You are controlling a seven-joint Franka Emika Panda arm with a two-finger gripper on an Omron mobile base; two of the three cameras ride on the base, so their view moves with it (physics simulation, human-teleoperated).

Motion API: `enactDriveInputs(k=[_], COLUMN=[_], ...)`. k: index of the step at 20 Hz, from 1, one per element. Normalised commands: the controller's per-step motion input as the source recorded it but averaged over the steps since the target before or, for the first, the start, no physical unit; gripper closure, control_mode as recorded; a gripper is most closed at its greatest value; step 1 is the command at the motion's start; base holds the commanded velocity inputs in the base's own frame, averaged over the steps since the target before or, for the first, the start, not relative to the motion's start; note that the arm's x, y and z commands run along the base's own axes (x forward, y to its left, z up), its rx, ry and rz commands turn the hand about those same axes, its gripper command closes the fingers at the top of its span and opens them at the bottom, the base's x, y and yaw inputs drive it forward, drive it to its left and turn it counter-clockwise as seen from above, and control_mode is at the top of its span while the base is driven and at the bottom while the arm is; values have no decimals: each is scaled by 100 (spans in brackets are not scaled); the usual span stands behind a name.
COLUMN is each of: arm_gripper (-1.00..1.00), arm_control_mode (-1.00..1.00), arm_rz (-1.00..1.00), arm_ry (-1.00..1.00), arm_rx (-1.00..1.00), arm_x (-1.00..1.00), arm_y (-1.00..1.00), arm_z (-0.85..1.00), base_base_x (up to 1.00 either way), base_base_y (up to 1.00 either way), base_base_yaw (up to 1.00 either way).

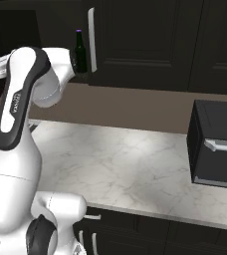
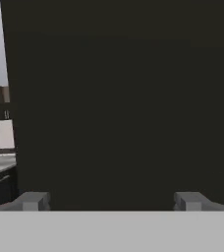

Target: Get the candle and the beer from the cabinet and move them to the dining counter.

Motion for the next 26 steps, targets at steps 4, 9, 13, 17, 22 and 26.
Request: enactDriveInputs(k=[4, 9, 13, 17, 22, 26], arm_gripper=[-100, -100, -100, -100, -100, -100], arm_control_mode=[-100, -100, -100, -100, -100, -100], arm_rz=[5, 5, 5, 4, 0, 0], arm_ry=[0, 0, 0, 0, 0, 0], arm_rx=[0, 0, 0, 0, 0, 0], arm_x=[1, 0, 0, 0, 0, 0], arm_y=[37, 33, 33, 35, 42, 44], arm_z=[-1, 0, 0, 0, 0, 0], base_base_x=[0, 0, 0, 0, 0, 0], base_base_y=[0, 0, 0, 0, 0, 0], base_base_yaw=[0, 0, 0, 0, 0, 0])
